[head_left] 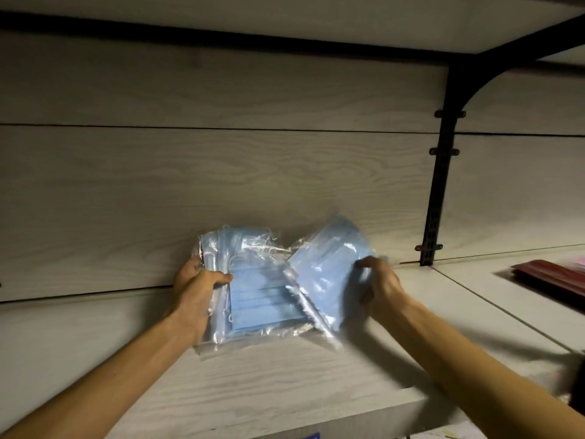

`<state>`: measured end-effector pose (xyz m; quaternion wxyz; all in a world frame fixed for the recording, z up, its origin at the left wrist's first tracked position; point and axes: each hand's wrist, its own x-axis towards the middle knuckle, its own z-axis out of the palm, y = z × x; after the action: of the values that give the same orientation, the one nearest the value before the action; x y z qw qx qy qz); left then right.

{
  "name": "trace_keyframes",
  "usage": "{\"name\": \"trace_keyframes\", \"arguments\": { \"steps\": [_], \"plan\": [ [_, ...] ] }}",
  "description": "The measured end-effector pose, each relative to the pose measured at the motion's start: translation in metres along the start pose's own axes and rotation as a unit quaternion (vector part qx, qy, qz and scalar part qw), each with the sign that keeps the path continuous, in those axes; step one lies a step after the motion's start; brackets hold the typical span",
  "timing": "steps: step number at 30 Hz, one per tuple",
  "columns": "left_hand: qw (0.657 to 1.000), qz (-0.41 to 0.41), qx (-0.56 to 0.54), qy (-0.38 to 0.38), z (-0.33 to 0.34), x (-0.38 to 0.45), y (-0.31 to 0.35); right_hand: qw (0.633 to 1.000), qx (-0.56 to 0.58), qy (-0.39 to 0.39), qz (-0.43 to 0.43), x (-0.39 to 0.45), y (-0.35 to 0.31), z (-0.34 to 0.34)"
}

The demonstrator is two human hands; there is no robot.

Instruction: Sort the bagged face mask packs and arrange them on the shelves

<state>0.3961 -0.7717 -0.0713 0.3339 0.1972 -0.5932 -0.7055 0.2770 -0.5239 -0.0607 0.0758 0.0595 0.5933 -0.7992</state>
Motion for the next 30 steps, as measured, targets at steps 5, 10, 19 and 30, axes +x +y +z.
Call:
{"name": "trace_keyframes", "arguments": {
  "steps": [5,10,19,30],
  "plan": [
    [0.999,0.016,-0.028,-0.018,0.004,-0.002,-0.001,0.999,-0.007,0.037,0.003,-0.010,0.019,0.023],
    [0.996,0.026,0.003,-0.081,0.007,-0.008,-0.009,0.999,-0.009,0.037,0.008,-0.020,0.029,0.039],
    [0.991,0.053,0.036,-0.118,0.006,-0.009,-0.010,0.984,-0.142,-0.031,-0.105,-0.022,0.019,0.023],
    [0.979,0.089,0.026,-0.180,0.004,-0.004,-0.003,0.619,-0.670,-0.219,-0.347,0.005,-0.081,0.044]
  ]
}}
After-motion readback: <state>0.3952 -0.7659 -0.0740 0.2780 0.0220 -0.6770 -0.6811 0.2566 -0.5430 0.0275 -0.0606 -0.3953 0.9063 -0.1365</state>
